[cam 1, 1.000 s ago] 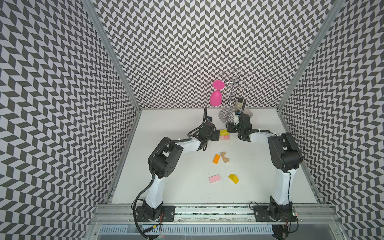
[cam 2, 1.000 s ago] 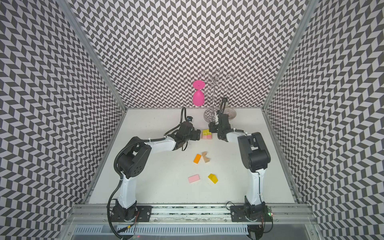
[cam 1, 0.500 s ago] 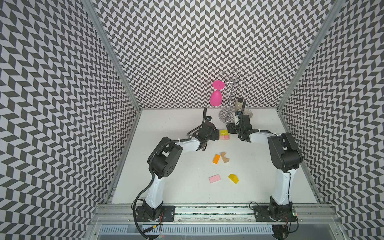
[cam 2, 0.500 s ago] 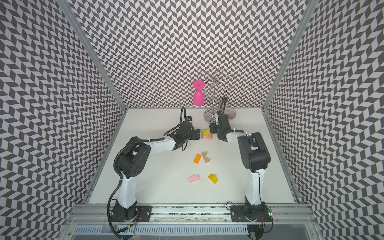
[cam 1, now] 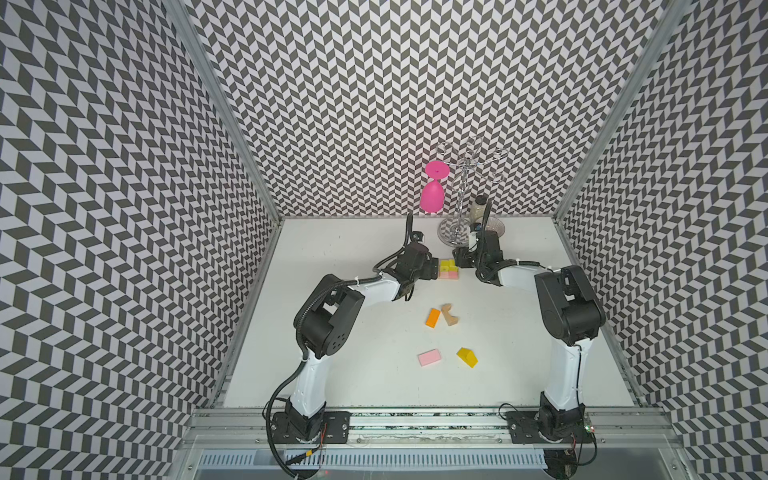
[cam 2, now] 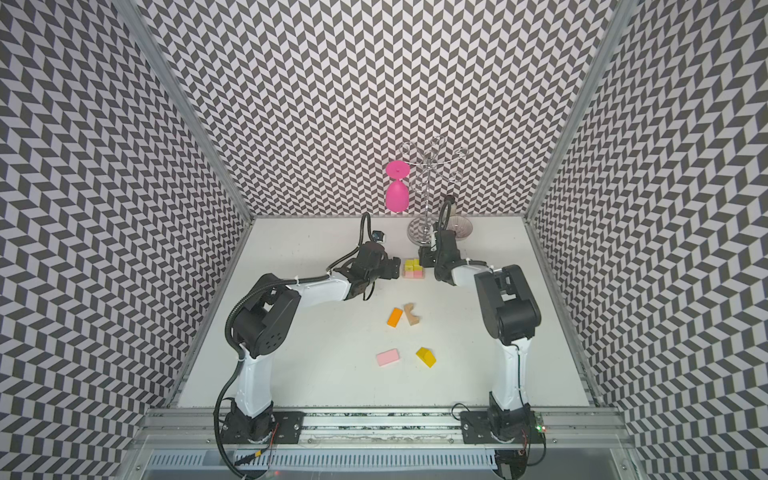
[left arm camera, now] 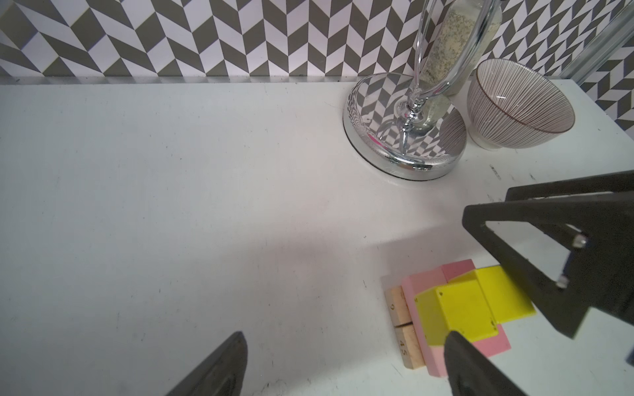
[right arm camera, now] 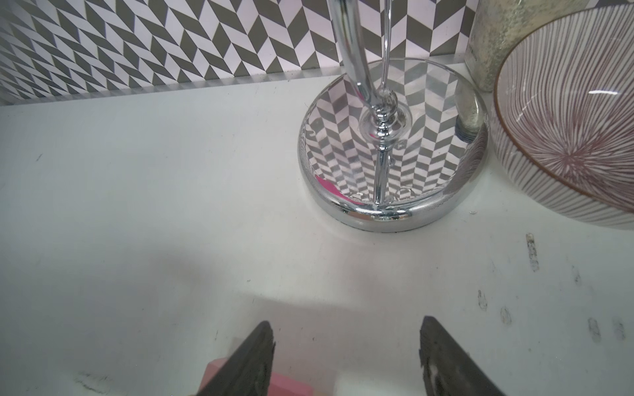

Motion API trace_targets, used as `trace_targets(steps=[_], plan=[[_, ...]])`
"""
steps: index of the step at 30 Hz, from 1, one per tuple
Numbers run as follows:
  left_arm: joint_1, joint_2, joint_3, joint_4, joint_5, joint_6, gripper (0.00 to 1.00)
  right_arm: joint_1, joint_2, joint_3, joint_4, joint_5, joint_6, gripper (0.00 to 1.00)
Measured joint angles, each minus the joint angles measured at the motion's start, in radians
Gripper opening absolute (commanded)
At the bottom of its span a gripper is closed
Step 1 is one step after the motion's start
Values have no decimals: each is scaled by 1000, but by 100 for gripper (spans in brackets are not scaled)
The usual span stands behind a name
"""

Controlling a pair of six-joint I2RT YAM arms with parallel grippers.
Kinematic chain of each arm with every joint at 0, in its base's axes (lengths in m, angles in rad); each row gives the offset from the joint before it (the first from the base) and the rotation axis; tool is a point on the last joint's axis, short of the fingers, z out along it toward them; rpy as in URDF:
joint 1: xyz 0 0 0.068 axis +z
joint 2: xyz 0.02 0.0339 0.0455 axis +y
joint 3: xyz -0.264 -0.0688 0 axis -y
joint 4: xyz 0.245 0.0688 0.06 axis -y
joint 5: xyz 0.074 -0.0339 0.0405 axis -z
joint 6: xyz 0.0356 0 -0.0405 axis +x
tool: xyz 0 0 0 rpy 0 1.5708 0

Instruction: Build the wood block tower

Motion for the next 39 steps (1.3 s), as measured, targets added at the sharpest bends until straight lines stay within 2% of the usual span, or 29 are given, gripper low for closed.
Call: trace_targets(steps=[14,26,39], plan=[[0,5,0,0,1,-3,90,-14,-29,-50,26,24,29,67],[0,68,24,-6,2,-7,90,-40,-73,-125,55,53,75,67],[-1,89,51,-10,8,-8,90,-37,-127,-179,74,34,86,67]])
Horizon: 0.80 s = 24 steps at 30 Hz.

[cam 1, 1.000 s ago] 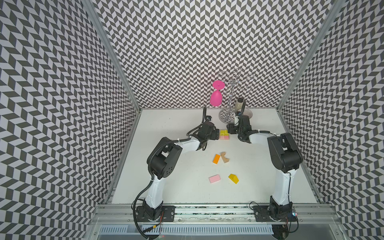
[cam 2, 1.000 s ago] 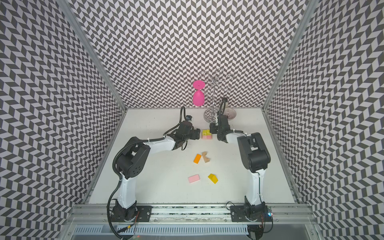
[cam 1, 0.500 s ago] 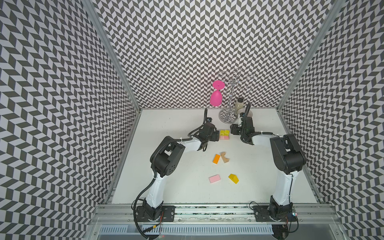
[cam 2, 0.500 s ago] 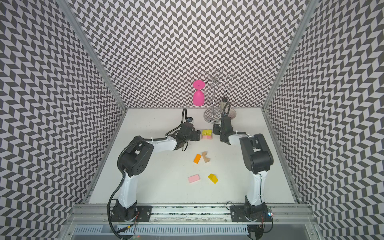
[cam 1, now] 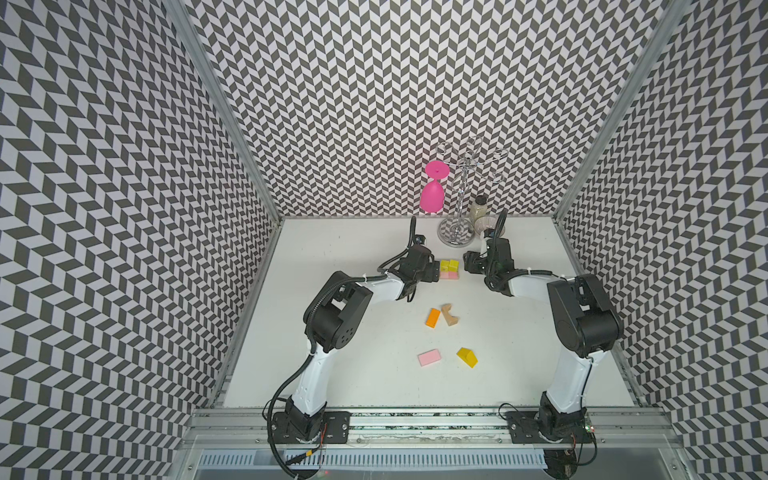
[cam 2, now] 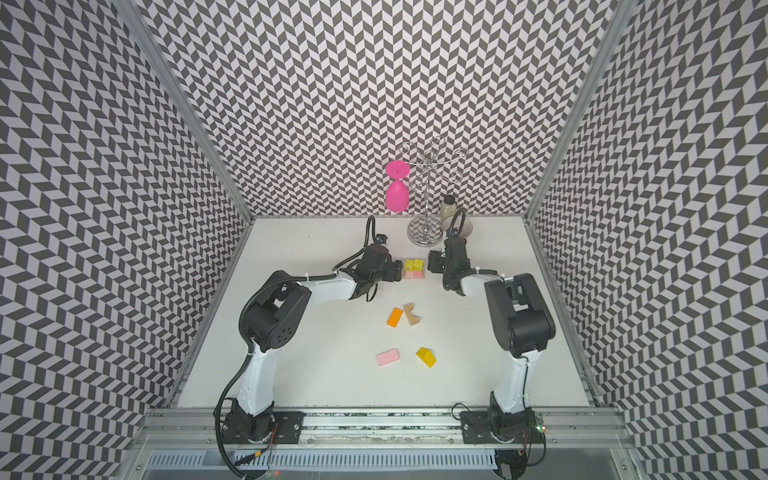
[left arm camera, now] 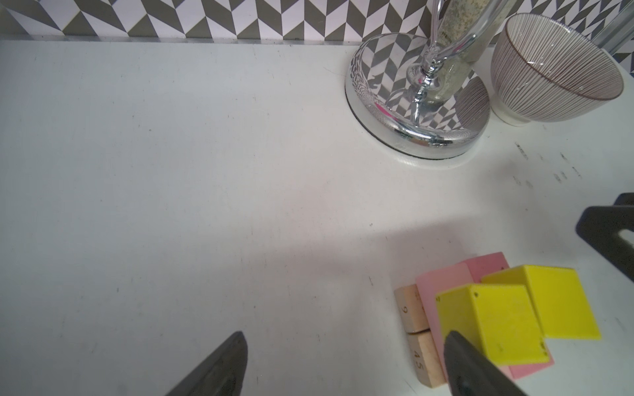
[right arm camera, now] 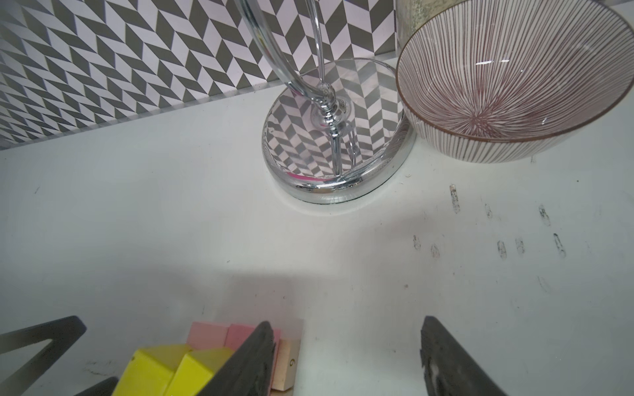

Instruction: Build the wood block tower

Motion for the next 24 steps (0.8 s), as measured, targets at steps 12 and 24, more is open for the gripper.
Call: trace_targets(steps=[12,24], plan=[[-9,0,4,0,3,0,90,6,0,11,-35,-23,-6,67],[-9,0,4,0,3,0,90,27,2,38,-126,-48,-13,66]])
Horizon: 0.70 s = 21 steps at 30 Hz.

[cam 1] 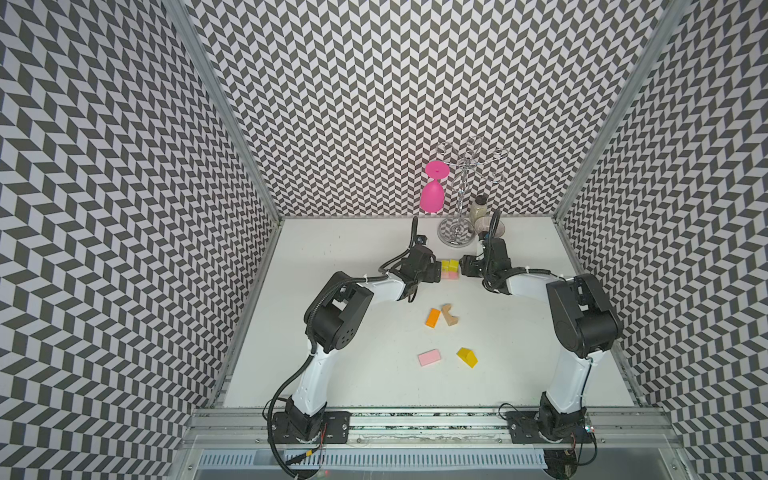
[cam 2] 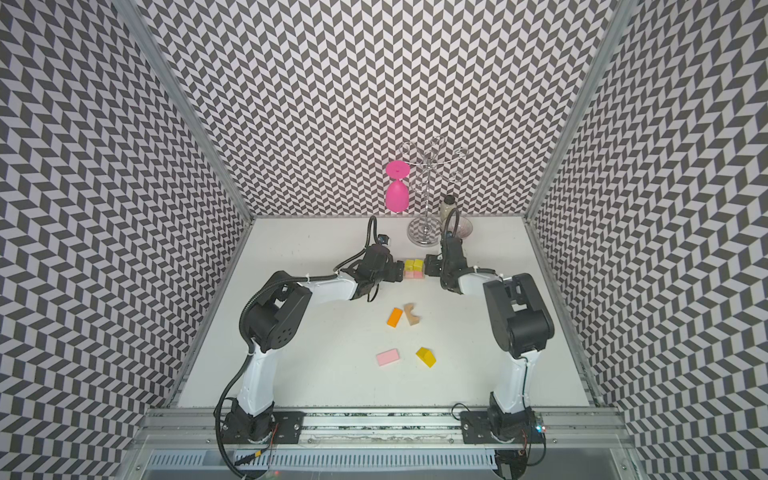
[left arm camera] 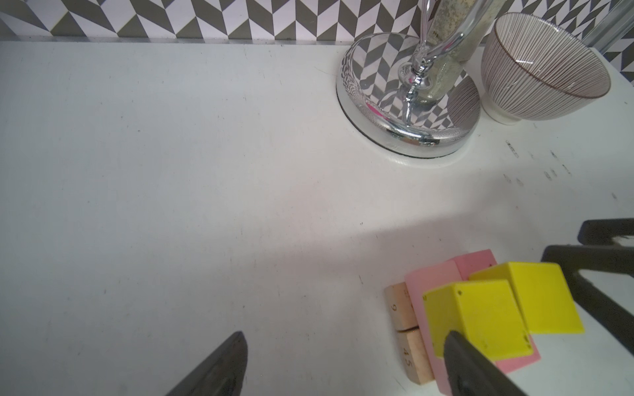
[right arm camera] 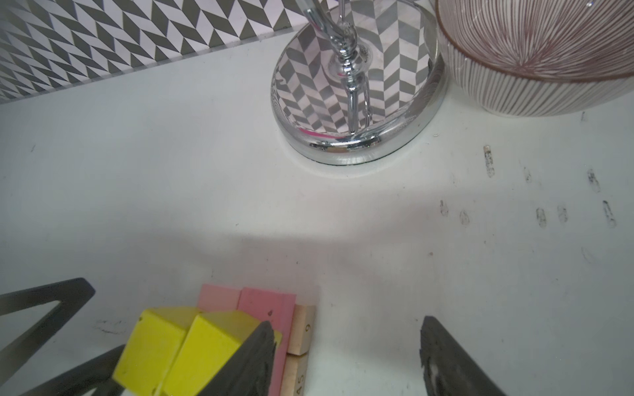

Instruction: Build the wood block tower

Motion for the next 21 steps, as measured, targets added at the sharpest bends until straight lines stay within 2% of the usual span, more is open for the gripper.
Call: trace_targets(steps=[21], plan=[[-6,0,0,0,-5,1,90,2,36,47,-30,0,-8,66]])
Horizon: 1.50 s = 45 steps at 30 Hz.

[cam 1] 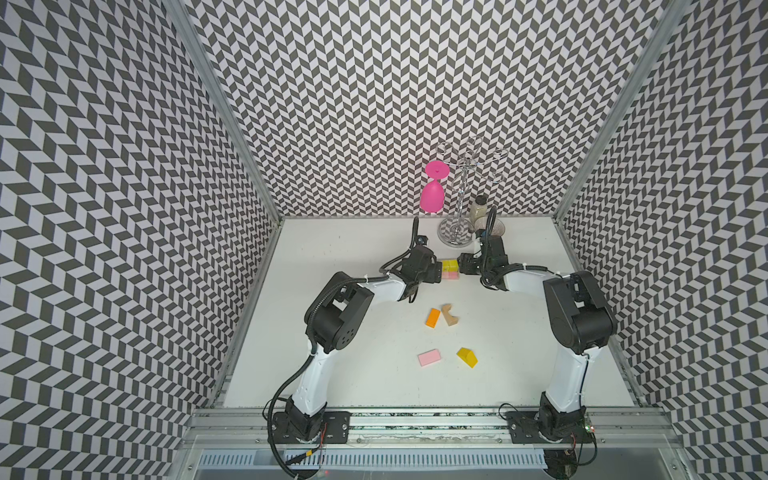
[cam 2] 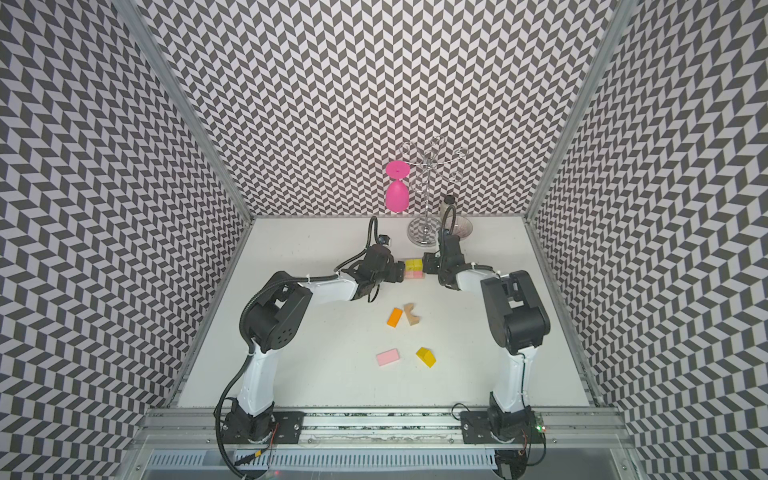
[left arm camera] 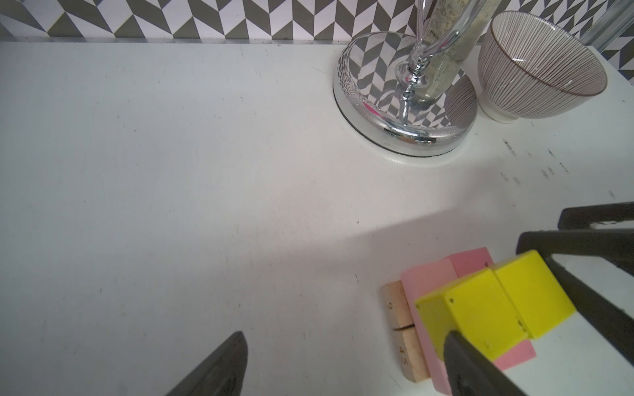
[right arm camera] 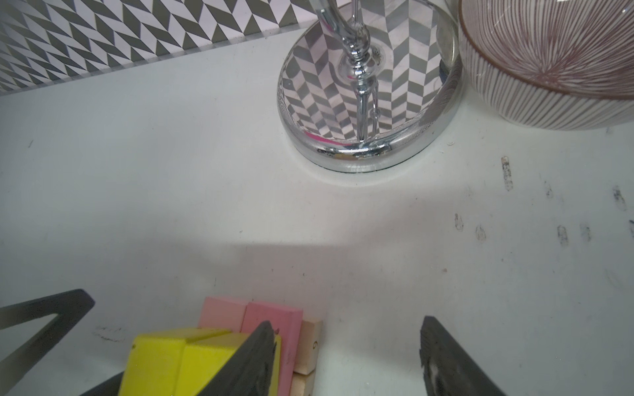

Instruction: Build the wood block tower

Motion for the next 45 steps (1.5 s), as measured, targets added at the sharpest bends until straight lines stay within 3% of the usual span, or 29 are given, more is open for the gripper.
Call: trace_targets(steps=[45], plan=[[25,58,96,-41,-8,19,90,10,-38,-82,52,-20,-8,66]])
